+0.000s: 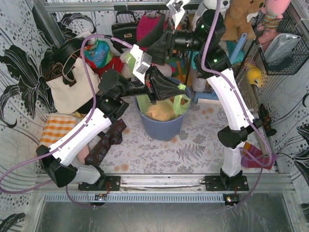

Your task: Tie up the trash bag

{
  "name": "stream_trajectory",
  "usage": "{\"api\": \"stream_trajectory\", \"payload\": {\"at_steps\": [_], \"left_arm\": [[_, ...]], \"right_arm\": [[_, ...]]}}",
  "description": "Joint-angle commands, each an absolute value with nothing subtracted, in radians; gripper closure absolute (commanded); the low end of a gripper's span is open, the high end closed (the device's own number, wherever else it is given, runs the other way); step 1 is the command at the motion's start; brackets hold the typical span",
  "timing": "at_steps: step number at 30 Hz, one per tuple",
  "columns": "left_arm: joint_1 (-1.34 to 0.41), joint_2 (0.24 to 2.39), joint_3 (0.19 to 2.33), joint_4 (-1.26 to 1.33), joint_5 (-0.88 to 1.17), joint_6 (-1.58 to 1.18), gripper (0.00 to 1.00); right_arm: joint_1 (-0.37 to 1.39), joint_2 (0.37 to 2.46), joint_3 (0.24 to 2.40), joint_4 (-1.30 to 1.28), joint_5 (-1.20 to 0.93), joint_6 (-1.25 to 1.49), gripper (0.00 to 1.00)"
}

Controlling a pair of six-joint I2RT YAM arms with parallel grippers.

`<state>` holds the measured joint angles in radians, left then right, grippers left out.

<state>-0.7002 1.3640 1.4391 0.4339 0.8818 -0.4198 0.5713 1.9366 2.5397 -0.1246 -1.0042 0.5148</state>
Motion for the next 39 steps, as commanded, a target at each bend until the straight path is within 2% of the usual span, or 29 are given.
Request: {"api": "stream_trajectory", "payload": {"at_steps": [1, 4, 11, 12, 15, 18, 21, 22, 25, 26, 29, 35, 39], "left_arm": [[-0.706, 1.366, 1.464, 0.493, 0.898, -0.440, 1.00], [-0.705, 1.369, 1.465, 0.495, 0.897, -0.444, 1.00], [-0.706, 1.368, 1.465, 0.496, 0.894, -0.450, 1.00], [-0.706, 1.366, 1.465, 0.496, 0.893, -0.450, 1.00], [-0.706, 1.364, 1.464, 0.496, 0.894, -0.451, 1.00], [-0.706, 1.362, 1.460, 0.502, 0.896, -0.454, 1.00], [-0.705, 1.353, 1.453, 0.506, 0.894, -0.456, 1.00], [-0.706, 1.350, 1.451, 0.506, 0.893, -0.454, 1.00], [-0.706, 1.341, 1.444, 0.502, 0.887, -0.451, 1.00], [-0.706, 1.338, 1.446, 0.491, 0.883, -0.446, 1.00], [-0.706, 1.329, 1.456, 0.442, 0.861, -0.416, 1.00], [-0.706, 1.273, 1.471, 0.297, 0.684, -0.265, 1.00], [-0.704, 1.245, 1.474, 0.245, 0.568, -0.182, 1.00]], "right_arm": [[0.616, 1.950, 2.583, -0.072, -1.047, 0.465, 0.22], [0.632, 1.964, 2.585, -0.074, -1.039, 0.445, 0.23], [0.634, 1.983, 2.594, -0.093, -1.016, 0.421, 0.51], [0.635, 1.983, 2.594, -0.103, -1.012, 0.409, 0.51], [0.638, 1.983, 2.592, -0.121, -1.002, 0.387, 0.38], [0.638, 1.994, 2.595, -0.118, -1.000, 0.383, 0.39], [0.640, 2.007, 2.597, -0.115, -1.006, 0.389, 0.51], [0.640, 2.010, 2.598, -0.113, -1.008, 0.392, 0.59], [0.640, 2.013, 2.608, -0.118, -0.977, 0.387, 0.93], [0.640, 2.009, 2.613, -0.138, -0.943, 0.376, 1.00], [0.640, 1.959, 2.574, -0.178, -0.791, 0.337, 1.00], [0.640, 1.758, 2.371, -0.220, -0.398, 0.334, 1.00], [0.640, 1.657, 2.241, -0.225, -0.267, 0.376, 1.00]]}}
